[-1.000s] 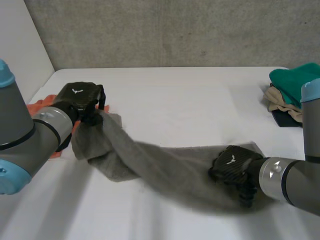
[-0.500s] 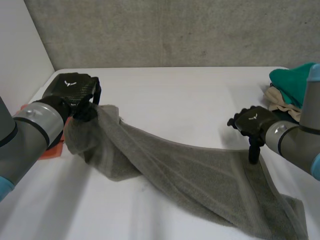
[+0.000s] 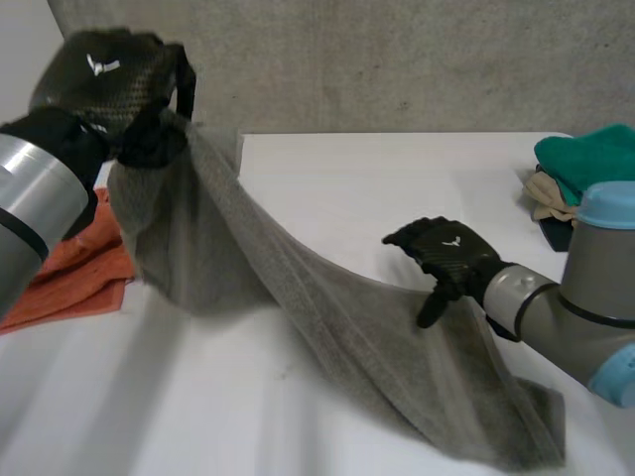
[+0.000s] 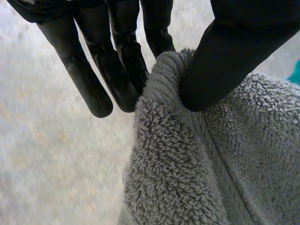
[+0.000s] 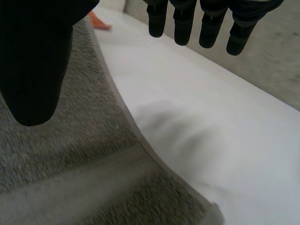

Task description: Fold the laundry.

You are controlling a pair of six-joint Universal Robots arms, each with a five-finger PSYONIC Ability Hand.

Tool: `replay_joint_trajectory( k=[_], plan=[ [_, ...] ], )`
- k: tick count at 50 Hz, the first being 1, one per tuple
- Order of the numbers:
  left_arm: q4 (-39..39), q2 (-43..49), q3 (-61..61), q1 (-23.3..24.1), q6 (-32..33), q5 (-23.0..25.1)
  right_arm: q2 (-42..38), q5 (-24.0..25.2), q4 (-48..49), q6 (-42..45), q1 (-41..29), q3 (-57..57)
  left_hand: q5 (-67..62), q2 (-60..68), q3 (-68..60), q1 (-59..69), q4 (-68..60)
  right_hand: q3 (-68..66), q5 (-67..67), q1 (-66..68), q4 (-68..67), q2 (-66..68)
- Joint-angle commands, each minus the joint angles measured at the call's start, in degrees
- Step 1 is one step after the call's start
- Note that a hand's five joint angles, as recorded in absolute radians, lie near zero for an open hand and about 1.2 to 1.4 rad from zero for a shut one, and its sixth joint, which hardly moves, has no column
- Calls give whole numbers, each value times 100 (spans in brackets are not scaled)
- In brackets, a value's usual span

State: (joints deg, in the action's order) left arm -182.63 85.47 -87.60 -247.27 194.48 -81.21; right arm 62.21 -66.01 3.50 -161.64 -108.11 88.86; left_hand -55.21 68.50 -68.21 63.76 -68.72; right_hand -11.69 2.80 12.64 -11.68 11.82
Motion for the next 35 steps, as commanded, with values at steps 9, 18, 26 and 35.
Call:
replay_joint_trajectory(
  k=[9, 18, 26, 35],
  plan=[
    [-1018, -891, -397, 135, -261, 474, -1430, 255, -641, -218, -377, -1397, -1479, 1150, -1179, 1624, -1128, -534, 423, 439, -535, 521],
    [-1328, -752, -381, -84, -464, 563, -1169, -482, 238, -702, -166, -2057, -1479, 1150, -1179, 1624, -1128, -6831, 6720, 6736, -6832, 6818],
    [-1477, 381, 682, -770, -385, 317, -17, -1388, 1898, -667, 141, -2532, -1479, 1150, -1179, 1624, -1128, -6831, 6720, 6736, -6832, 6818],
    [-1837, 1094, 1896, -832, -411, -263, 660, -1406, 2524, -641, 273, -2462, -1479, 1150, -1179, 1624, -1128, -6831, 6720, 6736, -6832, 6818]
  ],
)
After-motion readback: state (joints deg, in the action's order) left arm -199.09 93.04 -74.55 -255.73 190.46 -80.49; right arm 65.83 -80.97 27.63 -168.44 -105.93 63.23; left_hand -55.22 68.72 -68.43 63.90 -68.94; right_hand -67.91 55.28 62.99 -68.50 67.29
